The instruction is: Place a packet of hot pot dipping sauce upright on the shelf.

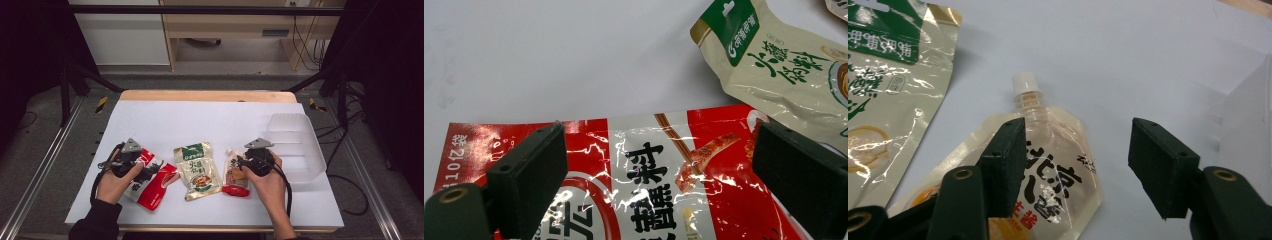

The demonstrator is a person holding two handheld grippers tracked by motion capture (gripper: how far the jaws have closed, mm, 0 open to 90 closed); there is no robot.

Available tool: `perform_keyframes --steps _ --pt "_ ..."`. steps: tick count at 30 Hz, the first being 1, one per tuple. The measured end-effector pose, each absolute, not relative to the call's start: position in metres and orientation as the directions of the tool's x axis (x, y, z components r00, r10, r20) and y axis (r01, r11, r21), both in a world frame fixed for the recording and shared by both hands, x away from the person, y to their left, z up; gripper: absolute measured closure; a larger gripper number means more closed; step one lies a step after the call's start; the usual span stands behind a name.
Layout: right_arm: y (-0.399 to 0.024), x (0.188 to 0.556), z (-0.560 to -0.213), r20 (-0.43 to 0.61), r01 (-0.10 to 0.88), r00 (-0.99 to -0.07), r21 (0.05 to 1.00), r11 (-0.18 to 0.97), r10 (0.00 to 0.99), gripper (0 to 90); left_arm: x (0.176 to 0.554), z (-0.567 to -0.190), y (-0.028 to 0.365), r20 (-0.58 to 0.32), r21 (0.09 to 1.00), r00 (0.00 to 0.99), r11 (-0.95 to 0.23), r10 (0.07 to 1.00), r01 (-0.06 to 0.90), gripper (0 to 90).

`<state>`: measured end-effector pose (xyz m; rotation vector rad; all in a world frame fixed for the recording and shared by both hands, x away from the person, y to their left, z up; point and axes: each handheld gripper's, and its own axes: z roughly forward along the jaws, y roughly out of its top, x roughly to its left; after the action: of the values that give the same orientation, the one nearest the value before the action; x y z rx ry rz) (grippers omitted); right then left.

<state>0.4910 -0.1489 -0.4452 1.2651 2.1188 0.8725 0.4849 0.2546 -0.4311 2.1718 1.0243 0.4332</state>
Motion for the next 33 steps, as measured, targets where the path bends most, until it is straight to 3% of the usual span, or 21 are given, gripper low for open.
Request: perform_keyframes --steps 13,33 --pt "-0.152 0.496 -0.447 -0.085 0.591 -0.408 0.735 0.334 0.909 45.9 0.484 -0.429 0.252 0.003 0.705 0.65 -0.463 0.76 0.538 8.1" --pt "-0.147 0.511 -0.468 -0.047 0.695 -0.418 0.626 0.353 0.907 51.6 0.483 -0.427 0.247 -0.005 0.691 0.679 -0.488 0.734 0.533 9.0"
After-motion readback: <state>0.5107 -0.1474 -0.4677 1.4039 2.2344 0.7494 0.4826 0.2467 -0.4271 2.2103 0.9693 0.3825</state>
